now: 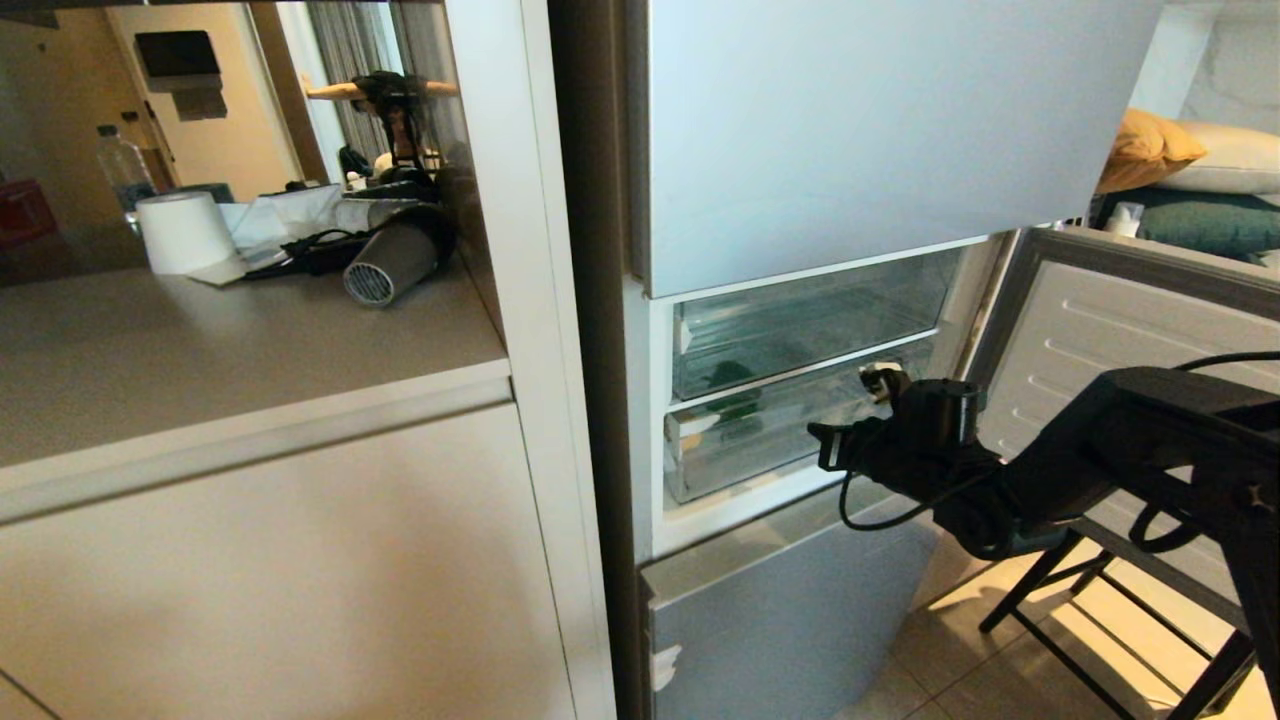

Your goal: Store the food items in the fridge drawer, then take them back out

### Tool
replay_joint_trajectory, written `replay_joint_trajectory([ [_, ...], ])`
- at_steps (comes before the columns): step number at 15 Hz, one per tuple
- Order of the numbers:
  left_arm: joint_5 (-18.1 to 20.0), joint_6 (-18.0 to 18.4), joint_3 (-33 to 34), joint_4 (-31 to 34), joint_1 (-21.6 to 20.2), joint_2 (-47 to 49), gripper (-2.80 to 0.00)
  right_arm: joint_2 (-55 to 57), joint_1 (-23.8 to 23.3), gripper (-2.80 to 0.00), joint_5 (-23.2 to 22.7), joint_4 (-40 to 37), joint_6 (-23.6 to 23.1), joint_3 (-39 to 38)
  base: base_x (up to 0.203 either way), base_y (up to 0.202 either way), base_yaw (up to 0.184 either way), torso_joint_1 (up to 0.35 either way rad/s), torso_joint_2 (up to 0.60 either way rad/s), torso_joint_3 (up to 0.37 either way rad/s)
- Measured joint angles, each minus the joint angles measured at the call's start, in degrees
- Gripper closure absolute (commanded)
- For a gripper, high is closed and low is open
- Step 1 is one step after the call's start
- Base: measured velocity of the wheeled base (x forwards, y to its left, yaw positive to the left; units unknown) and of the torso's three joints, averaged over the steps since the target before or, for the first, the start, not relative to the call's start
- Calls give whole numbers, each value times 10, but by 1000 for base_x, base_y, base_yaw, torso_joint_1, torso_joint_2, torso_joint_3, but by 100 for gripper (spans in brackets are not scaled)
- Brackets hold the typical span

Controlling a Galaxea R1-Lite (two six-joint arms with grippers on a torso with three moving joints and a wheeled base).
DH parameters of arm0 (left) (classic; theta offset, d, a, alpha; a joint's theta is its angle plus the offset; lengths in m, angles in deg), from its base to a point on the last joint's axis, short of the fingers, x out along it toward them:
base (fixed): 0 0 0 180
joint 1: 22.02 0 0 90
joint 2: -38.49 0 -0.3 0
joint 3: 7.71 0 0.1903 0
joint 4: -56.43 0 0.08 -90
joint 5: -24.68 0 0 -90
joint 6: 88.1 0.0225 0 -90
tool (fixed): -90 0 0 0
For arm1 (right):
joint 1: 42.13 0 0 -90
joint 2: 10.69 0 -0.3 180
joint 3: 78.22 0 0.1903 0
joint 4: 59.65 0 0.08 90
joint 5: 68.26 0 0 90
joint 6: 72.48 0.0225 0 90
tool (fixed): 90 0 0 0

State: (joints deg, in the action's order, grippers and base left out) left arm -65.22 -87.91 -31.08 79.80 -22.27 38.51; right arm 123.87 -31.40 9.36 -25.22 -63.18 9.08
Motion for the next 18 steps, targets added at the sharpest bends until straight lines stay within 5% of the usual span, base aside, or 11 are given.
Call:
replay_joint_trajectory([
  [5,0,0,0,0,0,0,0,-156,10,0,33,4,-5,-192,0,0,0,0,0,0],
  [12,0,0,0,0,0,0,0,-525,6,0,69,-1,-56,-483,0,0,0,0,0,0],
  [18,0,0,0,0,0,0,0,-865,-1,0,196,-72,-158,-604,0,0,0,0,0,0],
])
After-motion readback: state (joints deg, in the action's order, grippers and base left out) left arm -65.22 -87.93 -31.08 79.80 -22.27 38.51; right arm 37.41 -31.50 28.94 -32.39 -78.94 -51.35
